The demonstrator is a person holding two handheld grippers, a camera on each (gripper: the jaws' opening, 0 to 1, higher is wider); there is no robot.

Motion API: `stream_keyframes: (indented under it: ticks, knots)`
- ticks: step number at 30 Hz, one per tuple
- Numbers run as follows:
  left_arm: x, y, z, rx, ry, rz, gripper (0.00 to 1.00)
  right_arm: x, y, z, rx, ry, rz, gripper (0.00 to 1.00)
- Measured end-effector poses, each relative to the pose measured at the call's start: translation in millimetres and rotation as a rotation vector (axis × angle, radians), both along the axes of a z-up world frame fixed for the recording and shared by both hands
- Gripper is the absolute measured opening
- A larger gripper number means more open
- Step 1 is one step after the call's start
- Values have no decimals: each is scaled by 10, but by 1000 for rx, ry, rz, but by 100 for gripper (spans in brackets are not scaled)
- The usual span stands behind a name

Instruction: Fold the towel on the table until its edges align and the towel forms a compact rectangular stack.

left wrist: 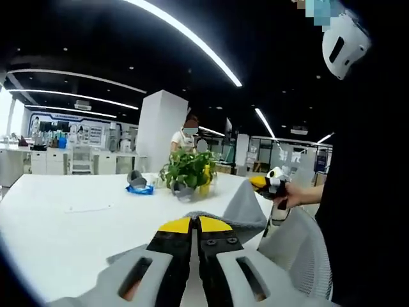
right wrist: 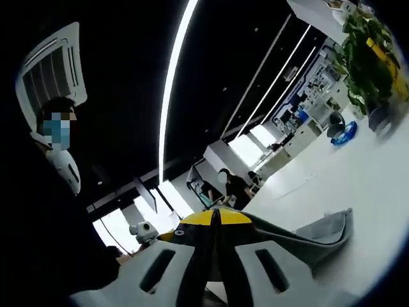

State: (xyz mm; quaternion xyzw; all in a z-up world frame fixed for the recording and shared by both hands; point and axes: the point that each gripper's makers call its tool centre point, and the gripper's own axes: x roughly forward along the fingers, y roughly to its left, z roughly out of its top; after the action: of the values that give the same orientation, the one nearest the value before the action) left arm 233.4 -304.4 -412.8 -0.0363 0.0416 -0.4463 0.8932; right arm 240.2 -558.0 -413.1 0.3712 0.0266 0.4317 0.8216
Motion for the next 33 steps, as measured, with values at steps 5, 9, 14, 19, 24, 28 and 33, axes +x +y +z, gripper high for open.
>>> stream_keyframes:
  ticks: [5,9,14,19,24,28,33]
  knots:
    - [-22,30,24,-22,2,4,2,-15,-23,37,27,-5,7,0]
    - [-11,93,-32,-26,18,30,2,-4,-87,-10,24,5,-2,0]
    - [33,204,-117,-21,44,82,2,35,-188,-79,14,26,-30,0]
    - [75,296,-191,-7,62,122,2,84,-256,-159,-12,47,-58,0]
    - [142,382,-272,1,90,168,2,148,-310,-239,-32,74,-93,0]
    - [167,419,-337,12,110,198,2,179,-341,-345,-84,86,-96,0]
    - [208,400,-433,12,143,203,2,245,-376,-478,-131,122,-106,0]
